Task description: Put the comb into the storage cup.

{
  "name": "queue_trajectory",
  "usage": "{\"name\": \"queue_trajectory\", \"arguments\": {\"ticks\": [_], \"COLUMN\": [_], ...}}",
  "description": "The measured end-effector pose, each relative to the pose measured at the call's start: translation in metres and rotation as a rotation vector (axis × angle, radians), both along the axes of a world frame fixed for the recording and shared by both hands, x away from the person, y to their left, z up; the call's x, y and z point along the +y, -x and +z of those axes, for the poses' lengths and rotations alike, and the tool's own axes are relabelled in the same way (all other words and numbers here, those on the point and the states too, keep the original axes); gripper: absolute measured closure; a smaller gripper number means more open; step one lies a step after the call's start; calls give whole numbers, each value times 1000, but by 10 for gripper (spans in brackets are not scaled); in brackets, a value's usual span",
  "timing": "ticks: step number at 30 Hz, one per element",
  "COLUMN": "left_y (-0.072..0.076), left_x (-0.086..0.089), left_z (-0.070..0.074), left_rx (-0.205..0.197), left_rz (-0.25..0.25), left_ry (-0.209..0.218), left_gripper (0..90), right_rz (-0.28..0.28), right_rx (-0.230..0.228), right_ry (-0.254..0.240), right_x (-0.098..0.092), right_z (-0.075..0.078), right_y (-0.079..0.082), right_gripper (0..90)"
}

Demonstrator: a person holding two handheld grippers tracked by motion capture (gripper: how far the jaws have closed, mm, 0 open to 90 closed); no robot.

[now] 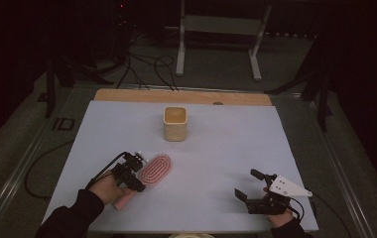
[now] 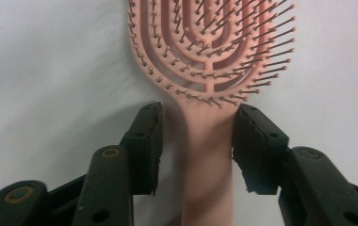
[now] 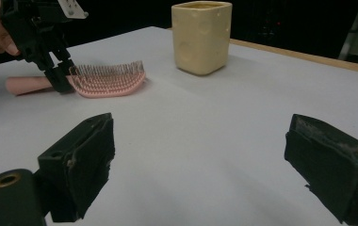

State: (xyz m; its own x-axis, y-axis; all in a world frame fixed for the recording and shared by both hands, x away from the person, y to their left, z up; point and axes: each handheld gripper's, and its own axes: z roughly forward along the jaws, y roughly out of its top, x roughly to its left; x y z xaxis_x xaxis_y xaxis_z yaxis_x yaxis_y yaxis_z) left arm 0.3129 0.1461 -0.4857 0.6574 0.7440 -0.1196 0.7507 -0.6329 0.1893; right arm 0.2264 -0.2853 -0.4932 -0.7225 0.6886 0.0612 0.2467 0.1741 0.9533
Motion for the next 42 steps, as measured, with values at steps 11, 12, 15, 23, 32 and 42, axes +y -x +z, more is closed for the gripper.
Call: {"name": "queue_trajectory", "arguments": {"ticks": [11, 12, 15, 23, 32, 42], "left_y": [-2, -2, -3, 0, 1, 6], "left_x": [-5, -5, -5, -8, -6, -6], "left_z": [1, 1, 0, -1, 0, 1], "left_rx": [25, 27, 37, 7, -7, -62], "left_rz": [-28, -32, -29, -37, -53, -77], "left_ry": [-16, -22, -17, -45, -36, -13], "left_gripper": [642, 658, 663, 693, 709, 712], "right_rz": [0, 0, -1, 1, 1, -2], "right_rx": [-2, -1, -1, 4, 5, 6], "right_ry": [2, 2, 2, 5, 4, 5], "right_x": [0, 0, 0, 1, 0, 0], "right_z": [0, 0, 0, 0, 0, 0], "right_y": [0, 0, 0, 0, 0, 0], "right_gripper": [89, 89, 90, 90, 90, 90]}}
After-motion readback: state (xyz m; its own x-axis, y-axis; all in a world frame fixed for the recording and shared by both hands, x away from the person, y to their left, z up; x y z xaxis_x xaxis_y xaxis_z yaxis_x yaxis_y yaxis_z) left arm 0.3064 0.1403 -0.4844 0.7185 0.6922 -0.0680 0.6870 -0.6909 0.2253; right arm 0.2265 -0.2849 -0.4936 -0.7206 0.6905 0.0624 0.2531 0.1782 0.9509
